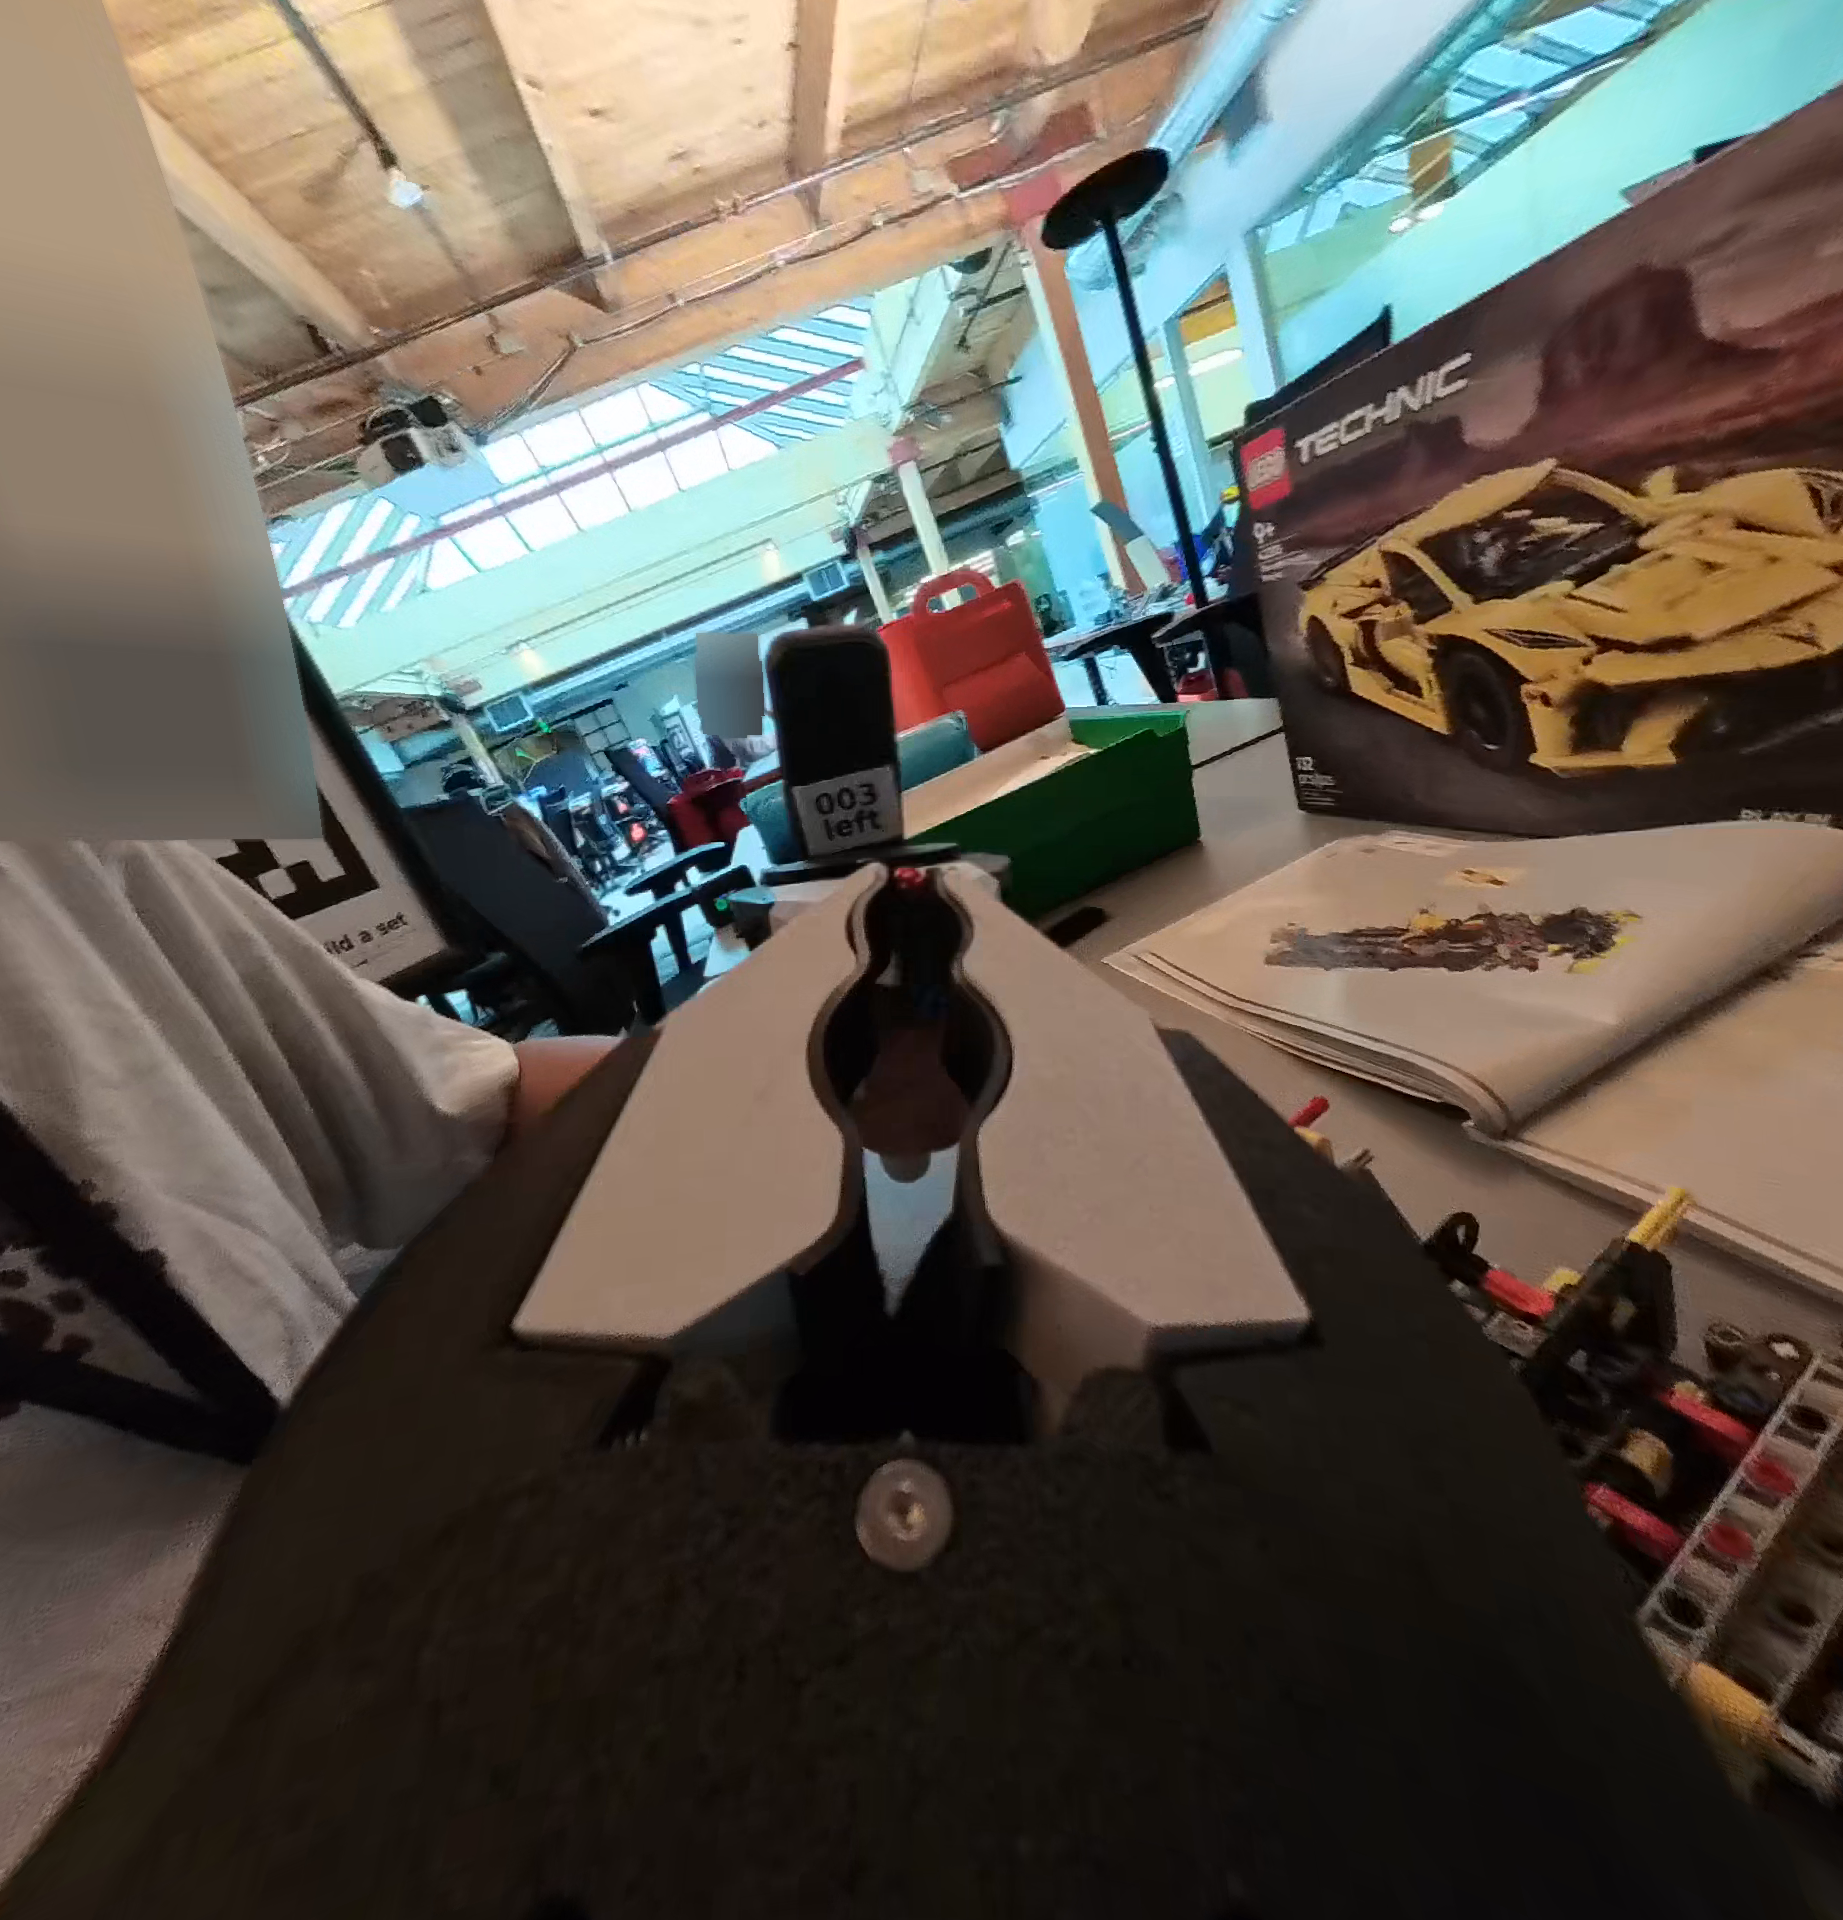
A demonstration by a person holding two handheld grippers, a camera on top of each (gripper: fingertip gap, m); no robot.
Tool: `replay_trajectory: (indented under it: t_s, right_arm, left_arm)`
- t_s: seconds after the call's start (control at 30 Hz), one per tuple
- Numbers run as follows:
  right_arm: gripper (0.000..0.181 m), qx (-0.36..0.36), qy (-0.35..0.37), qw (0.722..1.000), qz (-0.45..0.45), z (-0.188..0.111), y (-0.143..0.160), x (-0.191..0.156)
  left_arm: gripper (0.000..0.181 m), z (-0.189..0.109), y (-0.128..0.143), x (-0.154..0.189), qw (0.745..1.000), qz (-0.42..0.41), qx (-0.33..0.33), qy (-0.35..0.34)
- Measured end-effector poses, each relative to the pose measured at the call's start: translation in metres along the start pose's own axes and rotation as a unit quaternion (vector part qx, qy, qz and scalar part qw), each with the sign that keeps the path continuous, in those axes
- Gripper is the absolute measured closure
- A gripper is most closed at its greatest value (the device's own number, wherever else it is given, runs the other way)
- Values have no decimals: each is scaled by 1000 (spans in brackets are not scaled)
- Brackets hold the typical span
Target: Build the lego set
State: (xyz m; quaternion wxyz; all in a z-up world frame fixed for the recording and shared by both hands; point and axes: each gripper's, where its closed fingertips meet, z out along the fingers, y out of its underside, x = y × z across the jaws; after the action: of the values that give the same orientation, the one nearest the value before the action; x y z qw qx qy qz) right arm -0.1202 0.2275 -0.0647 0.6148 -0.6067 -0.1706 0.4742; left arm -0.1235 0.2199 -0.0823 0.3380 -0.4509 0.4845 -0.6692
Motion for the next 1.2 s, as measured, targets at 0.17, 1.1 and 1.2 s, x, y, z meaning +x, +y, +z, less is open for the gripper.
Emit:
replay_trajectory:
  t_s: [0.17, 1.1, 1.2]
  right_arm:
    - [177, -17, -9, 999, -27, -3, 1, -6]
    - [177, -313, 31, 918, -239, -24, 69, 1]
    - [177, -316, 18, 916, -247, -26, 71, -2]
  left_arm:
    - [174, -1, -3, 8, 999, -35, 10, 34]
    - [174, -5, 68, -5, 896, 350, -263, -78]
    - [174, -4, 71, -2, 891, 361, -265, -70]
